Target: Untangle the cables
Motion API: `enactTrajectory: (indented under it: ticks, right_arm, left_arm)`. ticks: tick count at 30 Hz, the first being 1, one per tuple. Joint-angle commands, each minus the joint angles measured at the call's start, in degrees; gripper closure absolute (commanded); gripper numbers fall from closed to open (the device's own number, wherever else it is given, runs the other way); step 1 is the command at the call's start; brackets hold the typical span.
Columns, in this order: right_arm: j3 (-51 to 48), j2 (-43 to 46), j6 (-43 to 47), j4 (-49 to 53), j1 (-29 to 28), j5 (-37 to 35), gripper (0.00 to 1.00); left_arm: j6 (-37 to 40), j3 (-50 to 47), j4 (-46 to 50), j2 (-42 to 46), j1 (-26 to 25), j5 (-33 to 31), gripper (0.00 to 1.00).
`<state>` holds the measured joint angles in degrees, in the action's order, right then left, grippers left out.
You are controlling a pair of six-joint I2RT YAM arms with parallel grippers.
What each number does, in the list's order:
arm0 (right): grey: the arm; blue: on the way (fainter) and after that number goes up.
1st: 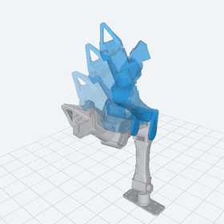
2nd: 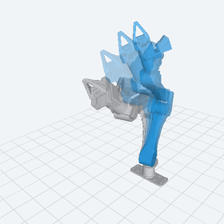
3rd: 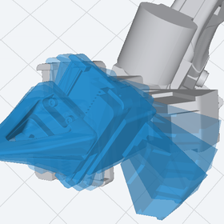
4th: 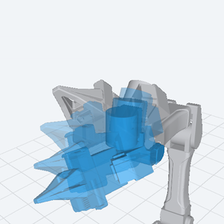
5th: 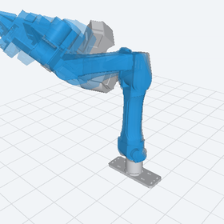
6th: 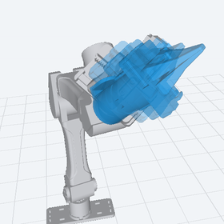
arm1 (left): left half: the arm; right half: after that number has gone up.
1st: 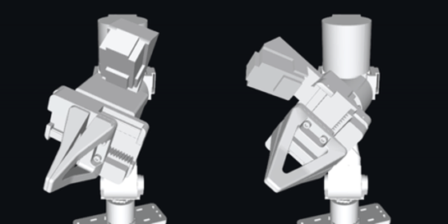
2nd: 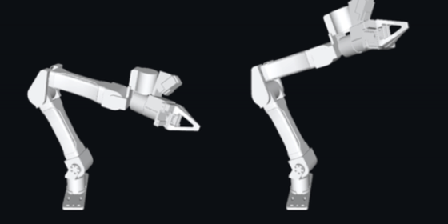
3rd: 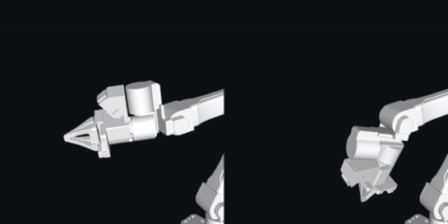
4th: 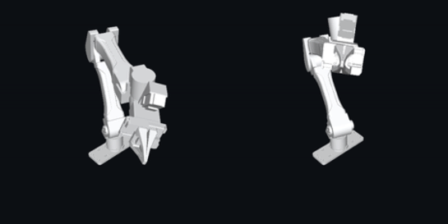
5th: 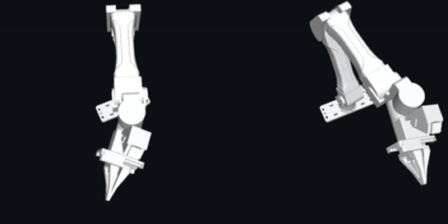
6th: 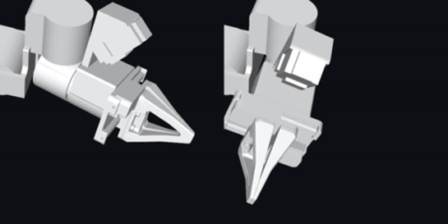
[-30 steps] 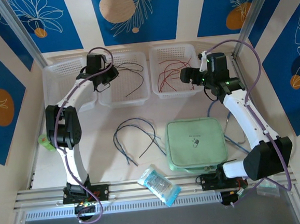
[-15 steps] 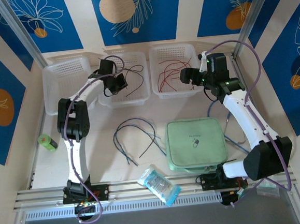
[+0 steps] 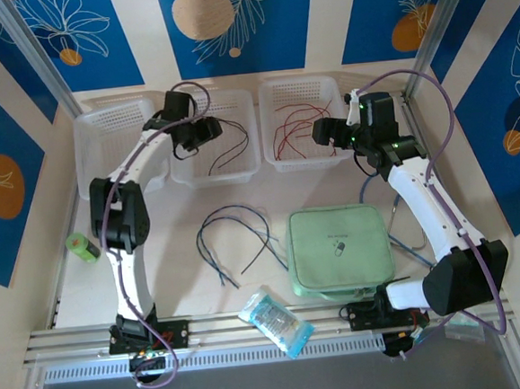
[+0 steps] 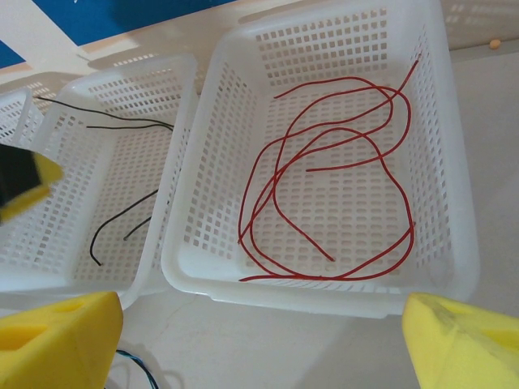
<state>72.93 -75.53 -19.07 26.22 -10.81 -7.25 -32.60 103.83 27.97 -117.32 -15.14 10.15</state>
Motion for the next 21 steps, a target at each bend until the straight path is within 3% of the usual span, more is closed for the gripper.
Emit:
enactTrajectory:
  ticks: [1, 6, 10, 21]
  right_arm:
    - [0.3, 1.7, -0.2, 0.5, -0.5, 0.7, 0.11]
    - [-0.4, 1.2, -0.8, 2.7, -2.2, 0.5, 0.11]
    - [-1.1, 0.9, -0.8, 5.8, -5.5, -0.9, 0.12]
    - [-6.8, -0.9, -4.5, 7.5, -22.1, -4.3, 0.16]
  left_arm:
    - [1.4, 0.4, -1.4, 7.1, 0.5, -3.1, 0.34]
    - [3.1, -1.0, 0.9, 11.9, 0.5, -1.1, 0.34]
    - [4.2, -8.1, 2.2, 18.4, 0.5, 1.5, 0.35]
    - [7.1, -33.7, 7.8, 39.7, 0.3, 0.2, 0.39]
